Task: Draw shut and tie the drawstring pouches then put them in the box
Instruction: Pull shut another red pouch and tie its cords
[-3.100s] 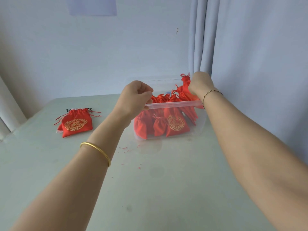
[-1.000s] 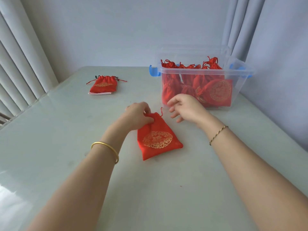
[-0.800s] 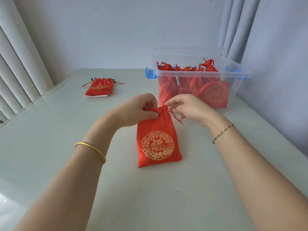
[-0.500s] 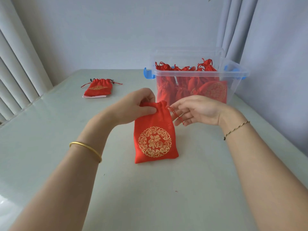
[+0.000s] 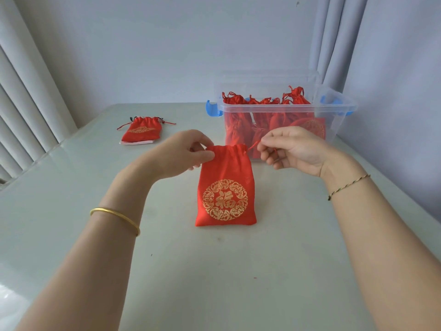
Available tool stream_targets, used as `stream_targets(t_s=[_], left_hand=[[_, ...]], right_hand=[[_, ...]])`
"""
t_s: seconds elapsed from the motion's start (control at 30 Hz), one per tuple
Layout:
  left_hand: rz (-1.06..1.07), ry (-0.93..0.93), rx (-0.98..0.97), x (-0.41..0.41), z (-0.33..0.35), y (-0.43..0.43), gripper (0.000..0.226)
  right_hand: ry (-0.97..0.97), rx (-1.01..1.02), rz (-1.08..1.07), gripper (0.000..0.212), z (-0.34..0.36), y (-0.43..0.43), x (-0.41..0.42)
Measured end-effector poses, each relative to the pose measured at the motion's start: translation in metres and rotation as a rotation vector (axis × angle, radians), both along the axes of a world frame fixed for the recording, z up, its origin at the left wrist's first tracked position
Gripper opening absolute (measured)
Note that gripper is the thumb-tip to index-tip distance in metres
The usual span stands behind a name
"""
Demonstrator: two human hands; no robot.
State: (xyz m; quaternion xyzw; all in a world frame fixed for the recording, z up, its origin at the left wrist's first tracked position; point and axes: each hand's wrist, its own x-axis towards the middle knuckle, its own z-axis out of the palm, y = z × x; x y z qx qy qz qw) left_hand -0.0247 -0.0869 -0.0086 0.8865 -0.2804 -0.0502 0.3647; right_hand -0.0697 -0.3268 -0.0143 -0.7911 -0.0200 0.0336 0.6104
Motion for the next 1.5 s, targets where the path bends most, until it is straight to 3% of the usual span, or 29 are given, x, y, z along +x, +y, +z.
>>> stream_targets(t_s=[0.23, 0.47, 0.67, 0.73, 0.83, 0.9, 1.03, 1.13, 1.23, 1.5], left_hand=[[0.158, -0.174, 0.071, 0.007, 0.004, 0.013, 0.015], [0.281, -0.238, 0.024, 0.013, 0.002, 0.021, 0.008], [0.320, -0.202, 0.058, 0.012, 0.004, 0.021, 0.027], [0.363, -0.095, -0.116, 0.013, 0.004, 0.021, 0.030], [0.403, 0.228, -0.583, 0.016, 0.006, 0.027, 0.030], [0.368, 0.394, -0.744, 0.016, 0.005, 0.027, 0.030], [0.316, 0.516, -0.970, 0.011, 0.010, 0.017, 0.029], [0.136, 0.511, -1.118, 0.001, 0.022, 0.011, 0.033], [-0.039, 0.502, -1.074, -0.014, 0.033, -0.004, 0.034], [-0.150, 0.271, -0.680, -0.036, 0.036, -0.020, 0.011]], right_hand=[[0.006, 0.022, -0.066, 0.020, 0.001, -0.006, -0.001], [0.017, -0.003, -0.130, 0.020, 0.003, -0.011, -0.003], [-0.006, -0.055, -0.248, 0.026, 0.001, -0.012, -0.003], [-0.003, -0.036, -0.314, 0.026, 0.002, -0.013, -0.003], [0.035, -0.023, -0.423, 0.028, 0.005, -0.025, -0.007], [0.060, -0.043, -0.460, 0.027, 0.005, -0.032, -0.010], [0.001, -0.066, -0.521, 0.028, 0.011, -0.025, -0.008], [-0.118, -0.047, -0.513, 0.028, 0.027, -0.013, -0.011], [-0.265, -0.022, -0.405, 0.030, 0.044, 0.008, -0.018], [-0.566, -0.091, -0.180, 0.029, 0.058, 0.060, -0.031]])
